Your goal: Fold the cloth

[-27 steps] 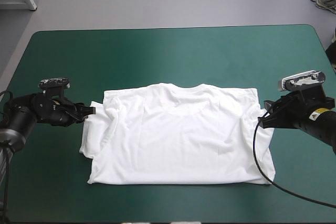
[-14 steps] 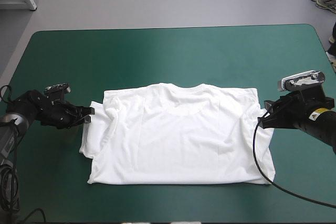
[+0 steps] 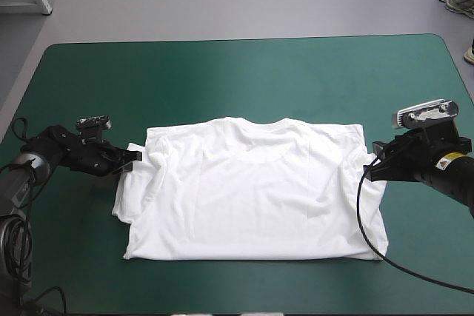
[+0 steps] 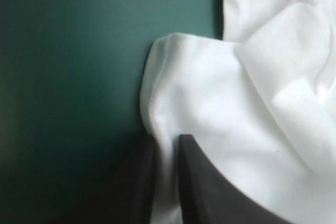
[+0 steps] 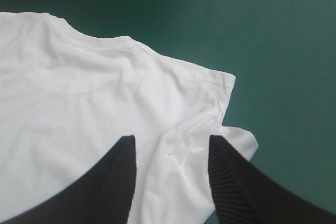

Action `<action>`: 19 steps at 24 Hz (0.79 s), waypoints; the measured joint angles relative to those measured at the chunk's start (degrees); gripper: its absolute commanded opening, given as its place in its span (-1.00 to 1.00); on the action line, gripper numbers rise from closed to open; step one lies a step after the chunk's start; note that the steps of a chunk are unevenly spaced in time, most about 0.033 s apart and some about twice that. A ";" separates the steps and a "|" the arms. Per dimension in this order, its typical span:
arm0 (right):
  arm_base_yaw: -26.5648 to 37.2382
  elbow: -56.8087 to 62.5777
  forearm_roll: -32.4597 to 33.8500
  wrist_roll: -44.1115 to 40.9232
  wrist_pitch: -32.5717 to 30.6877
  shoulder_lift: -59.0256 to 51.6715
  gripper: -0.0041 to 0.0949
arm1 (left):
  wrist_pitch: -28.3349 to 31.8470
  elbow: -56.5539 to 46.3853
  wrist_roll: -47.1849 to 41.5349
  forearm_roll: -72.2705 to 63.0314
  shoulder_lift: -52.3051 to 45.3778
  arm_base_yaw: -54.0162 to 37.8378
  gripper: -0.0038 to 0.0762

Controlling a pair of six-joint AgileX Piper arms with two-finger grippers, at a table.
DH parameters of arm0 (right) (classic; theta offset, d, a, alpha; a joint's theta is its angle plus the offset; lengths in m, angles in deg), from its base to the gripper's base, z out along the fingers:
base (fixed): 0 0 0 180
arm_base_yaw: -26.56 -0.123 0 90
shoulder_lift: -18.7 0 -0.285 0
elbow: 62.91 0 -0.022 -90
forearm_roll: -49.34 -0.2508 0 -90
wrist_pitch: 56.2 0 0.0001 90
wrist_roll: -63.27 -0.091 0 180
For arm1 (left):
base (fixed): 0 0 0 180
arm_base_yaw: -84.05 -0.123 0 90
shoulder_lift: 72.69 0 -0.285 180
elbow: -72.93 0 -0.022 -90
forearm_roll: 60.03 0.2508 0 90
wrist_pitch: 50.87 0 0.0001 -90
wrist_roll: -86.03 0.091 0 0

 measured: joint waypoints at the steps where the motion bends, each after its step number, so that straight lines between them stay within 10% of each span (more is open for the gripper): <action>1: 0.00 0.00 0.00 0.00 0.00 0.00 -0.08 | -0.05 0.00 0.41 0.00 0.00 0.00 -0.85; 19: 0.00 0.00 -0.06 0.00 0.17 0.00 -0.08 | -13.55 5.13 0.75 -1.67 -5.44 9.97 -0.86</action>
